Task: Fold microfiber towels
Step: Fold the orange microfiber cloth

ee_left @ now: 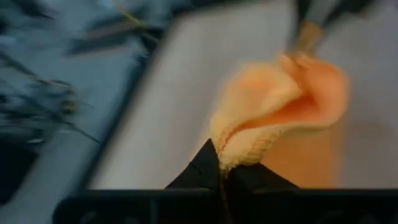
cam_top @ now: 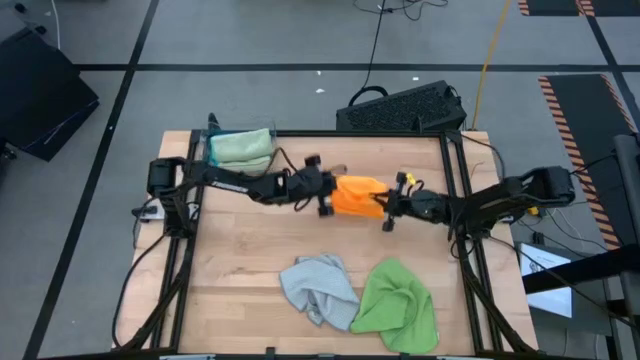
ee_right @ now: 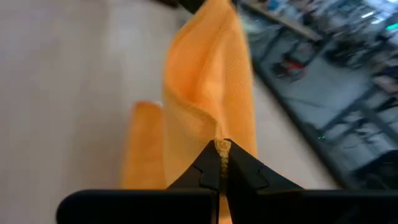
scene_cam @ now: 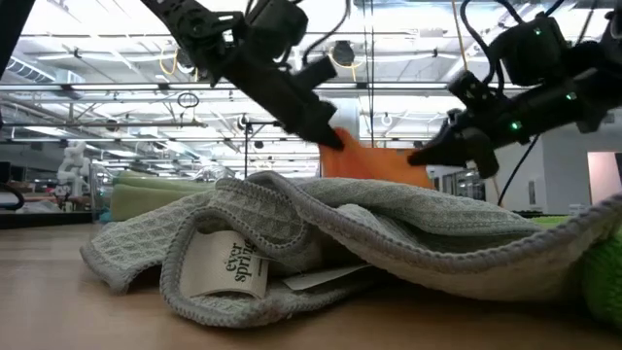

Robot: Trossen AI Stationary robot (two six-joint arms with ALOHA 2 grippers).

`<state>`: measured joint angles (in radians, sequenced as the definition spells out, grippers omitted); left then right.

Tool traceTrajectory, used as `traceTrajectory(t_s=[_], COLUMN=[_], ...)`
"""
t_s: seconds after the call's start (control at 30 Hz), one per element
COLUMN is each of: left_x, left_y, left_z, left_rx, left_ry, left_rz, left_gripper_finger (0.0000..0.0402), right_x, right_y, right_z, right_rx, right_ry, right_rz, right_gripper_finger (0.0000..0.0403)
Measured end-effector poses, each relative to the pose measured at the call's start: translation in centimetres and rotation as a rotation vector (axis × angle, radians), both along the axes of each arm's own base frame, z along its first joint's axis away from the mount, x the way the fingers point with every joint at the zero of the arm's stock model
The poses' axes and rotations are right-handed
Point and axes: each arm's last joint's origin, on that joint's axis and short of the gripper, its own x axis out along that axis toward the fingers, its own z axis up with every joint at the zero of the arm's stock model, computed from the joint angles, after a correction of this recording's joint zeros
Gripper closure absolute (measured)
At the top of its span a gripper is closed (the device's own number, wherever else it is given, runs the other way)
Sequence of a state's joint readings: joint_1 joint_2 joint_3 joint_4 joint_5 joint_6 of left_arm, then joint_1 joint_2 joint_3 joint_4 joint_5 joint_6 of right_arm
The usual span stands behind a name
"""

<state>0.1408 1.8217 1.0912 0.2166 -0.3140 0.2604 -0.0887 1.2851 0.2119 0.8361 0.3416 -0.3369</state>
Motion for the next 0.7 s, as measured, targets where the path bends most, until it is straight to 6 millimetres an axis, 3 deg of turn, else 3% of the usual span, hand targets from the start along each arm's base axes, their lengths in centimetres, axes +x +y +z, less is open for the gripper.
traceTrajectory(t_s=[0.2,0.33,0.5,0.7], left_x=[-0.9,-1.5,-1.9,-2.0], left_y=[4.5,7.2,8.2,8.8], left_z=[1.2,1.3,1.0,1.3], left_rx=[-0.032,-0.106,-0.157,-0.139], left_ry=[-0.101,-0.156,-0.151,-0.176], left_rz=[0.089,0.085,0.064,0.069], left_gripper_finger=[0.0396,0.0397,0.0396,0.0396], right_x=[-1.6,-2.7,-3.5,-2.6], right_y=[-3.4,-6.0,-8.2,-10.8], right_z=[2.7,3.3,2.6,3.9], right_rx=[-0.125,-0.060,0.023,0.002], right_ry=[-0.090,-0.161,-0.170,-0.209], right_rz=[-0.143,-0.140,-0.147,-0.161], right_gripper_finger=[0.0401,0.0401,0.0401,0.0401])
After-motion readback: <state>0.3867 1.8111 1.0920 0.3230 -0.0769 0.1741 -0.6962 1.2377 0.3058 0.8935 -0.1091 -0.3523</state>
